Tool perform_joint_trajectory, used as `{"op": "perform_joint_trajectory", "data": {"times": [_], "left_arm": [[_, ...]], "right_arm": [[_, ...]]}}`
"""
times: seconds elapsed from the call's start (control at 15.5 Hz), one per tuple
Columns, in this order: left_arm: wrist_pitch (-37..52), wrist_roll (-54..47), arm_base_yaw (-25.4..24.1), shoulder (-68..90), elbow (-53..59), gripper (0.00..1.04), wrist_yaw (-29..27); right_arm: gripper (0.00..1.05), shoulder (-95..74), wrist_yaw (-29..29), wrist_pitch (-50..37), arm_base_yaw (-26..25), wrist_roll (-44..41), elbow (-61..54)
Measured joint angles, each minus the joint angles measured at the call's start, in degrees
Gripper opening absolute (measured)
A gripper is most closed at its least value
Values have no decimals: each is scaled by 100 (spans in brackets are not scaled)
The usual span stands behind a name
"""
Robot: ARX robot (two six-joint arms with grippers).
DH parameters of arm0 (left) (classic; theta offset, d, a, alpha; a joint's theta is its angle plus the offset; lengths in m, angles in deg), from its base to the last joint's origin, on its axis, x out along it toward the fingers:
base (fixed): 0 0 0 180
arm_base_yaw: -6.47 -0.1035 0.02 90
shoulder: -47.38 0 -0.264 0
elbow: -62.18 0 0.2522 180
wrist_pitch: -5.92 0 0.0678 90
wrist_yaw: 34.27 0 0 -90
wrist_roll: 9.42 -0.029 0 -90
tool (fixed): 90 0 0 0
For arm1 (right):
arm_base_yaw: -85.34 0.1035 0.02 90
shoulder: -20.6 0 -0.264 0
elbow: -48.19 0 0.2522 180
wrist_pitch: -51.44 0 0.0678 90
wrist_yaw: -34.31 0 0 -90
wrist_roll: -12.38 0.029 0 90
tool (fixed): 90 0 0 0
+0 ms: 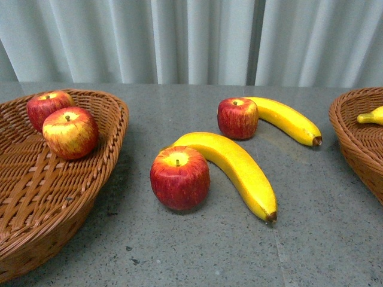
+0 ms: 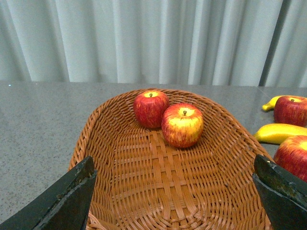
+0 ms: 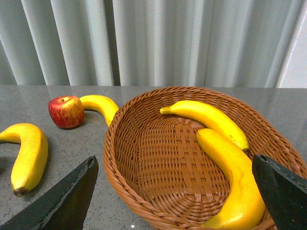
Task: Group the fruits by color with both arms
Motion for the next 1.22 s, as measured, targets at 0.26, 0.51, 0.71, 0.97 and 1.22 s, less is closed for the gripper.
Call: {"op": "perform_joint_trajectory", "data": {"times": [0.26,0.51,0.71,0.97,1.22], "left_arm": [[0,-2,0,0,0,98,0],[0,0,0,0,0,98,0],[0,0,0,0,0,98,0],[0,-2,0,0,0,98,0],[-1405,310,686,885,-592,98,-1526]], "right_arm": [[98,0,0,0,0,0,0],[98,0,0,0,0,0,0],[98,0,0,0,0,0,0],[98,0,0,0,0,0,0],[98,0,-7,0,0,2,0]]}}
